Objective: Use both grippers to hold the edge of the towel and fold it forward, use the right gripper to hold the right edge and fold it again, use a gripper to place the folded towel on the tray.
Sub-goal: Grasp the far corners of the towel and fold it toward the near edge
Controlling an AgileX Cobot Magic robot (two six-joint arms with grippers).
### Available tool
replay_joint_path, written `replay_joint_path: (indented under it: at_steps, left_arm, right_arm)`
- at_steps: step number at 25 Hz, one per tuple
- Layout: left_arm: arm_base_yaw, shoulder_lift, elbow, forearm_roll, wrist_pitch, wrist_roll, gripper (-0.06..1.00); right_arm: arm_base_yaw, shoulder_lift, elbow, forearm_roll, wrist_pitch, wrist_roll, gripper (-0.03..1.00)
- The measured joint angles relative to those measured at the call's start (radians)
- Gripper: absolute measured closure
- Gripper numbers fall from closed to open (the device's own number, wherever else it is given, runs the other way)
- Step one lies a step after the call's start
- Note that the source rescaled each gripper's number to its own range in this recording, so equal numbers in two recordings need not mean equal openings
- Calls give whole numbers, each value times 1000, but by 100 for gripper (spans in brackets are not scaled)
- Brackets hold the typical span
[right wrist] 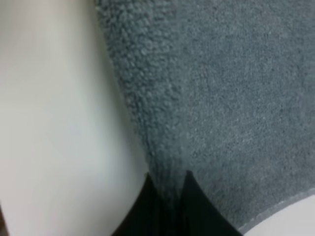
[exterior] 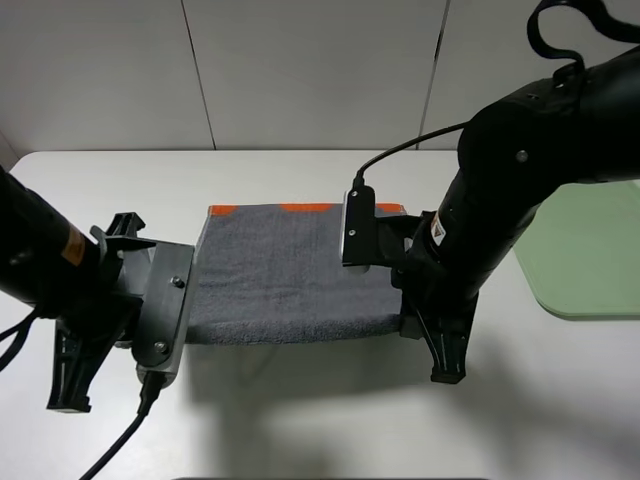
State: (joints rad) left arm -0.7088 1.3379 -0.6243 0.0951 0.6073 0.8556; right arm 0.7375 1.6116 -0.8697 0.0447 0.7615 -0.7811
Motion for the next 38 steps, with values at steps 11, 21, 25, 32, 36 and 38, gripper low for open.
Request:
replay_joint_path:
  at_steps: [11, 21, 25, 32, 36, 38]
  left_arm:
    - [0, -108, -2, -72, 127, 10, 94]
    - [-2, -169, -5, -136, 199, 13, 94]
    - [-2, -170, -5, -118, 188, 13, 94]
    - [-2, -161, -5, -67, 131, 14, 94]
    - [28, -104, -5, -66, 85, 14, 94]
    - [44, -76, -5, -58, 56, 14, 94]
  right_arm:
    - [3, -76, 0, 88, 112, 16, 96]
    - [3, -98, -5, 138, 206, 23, 96]
    - [3, -98, -5, 142, 210, 23, 96]
    - [3, -98, -5, 103, 183, 23, 96]
    - [3, -98, -20, 70, 176, 23, 96]
    - [3, -98, -43, 53, 180, 23, 96]
